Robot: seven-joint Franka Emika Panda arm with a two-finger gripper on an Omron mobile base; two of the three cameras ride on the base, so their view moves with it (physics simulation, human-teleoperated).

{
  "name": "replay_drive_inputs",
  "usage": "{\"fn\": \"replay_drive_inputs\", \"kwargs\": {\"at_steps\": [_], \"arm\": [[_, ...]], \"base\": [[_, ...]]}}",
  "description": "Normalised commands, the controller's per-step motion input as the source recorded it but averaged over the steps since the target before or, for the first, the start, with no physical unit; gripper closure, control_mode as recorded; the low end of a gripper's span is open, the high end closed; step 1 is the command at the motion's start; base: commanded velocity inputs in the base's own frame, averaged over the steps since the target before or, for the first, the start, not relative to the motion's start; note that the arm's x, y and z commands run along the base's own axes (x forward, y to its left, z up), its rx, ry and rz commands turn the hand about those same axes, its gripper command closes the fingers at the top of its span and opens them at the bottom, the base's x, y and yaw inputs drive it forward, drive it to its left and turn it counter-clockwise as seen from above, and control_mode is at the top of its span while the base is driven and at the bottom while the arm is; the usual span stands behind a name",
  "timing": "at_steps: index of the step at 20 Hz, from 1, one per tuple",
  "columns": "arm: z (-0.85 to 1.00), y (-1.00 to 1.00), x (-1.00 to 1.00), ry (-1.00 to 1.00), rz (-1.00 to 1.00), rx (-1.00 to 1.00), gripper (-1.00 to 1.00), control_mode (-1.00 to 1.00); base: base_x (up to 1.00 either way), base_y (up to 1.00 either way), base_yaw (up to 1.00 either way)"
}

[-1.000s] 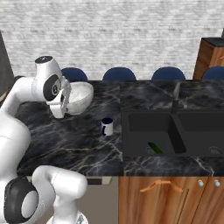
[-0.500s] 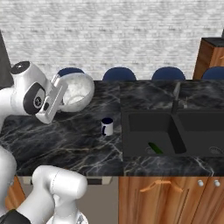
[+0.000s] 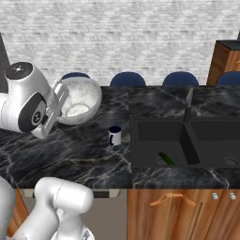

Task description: Clear the mugs and bowl far away from the sink.

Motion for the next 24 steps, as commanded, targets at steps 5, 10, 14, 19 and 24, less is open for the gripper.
{"fn": "replay_drive_inputs", "kwargs": {"at_steps": [5, 10, 14, 19, 24], "arm": [[0.33, 0.00, -0.64, 0.00, 0.28, 0.00, 1.00, -1.00], [0.11, 0.00, -0.23, 0.00, 0.26, -0.02, 1.00, -1.00], [-0.01, 0.16, -0.09, -0.03, 0.07, -0.04, 1.00, -1.00], [-0.01, 0.04, -0.04, -0.01, 0.02, -0.01, 1.00, 1.00], [0.00, 0.00, 0.00, 0.00, 0.00, 0.00, 1.00, 1.00]], "base": [[0.00, 0.00, 0.00], [0.00, 0.00, 0.00], [0.00, 0.00, 0.00], [0.00, -0.04, -0.01], [0.01, -0.29, -0.73]]}}
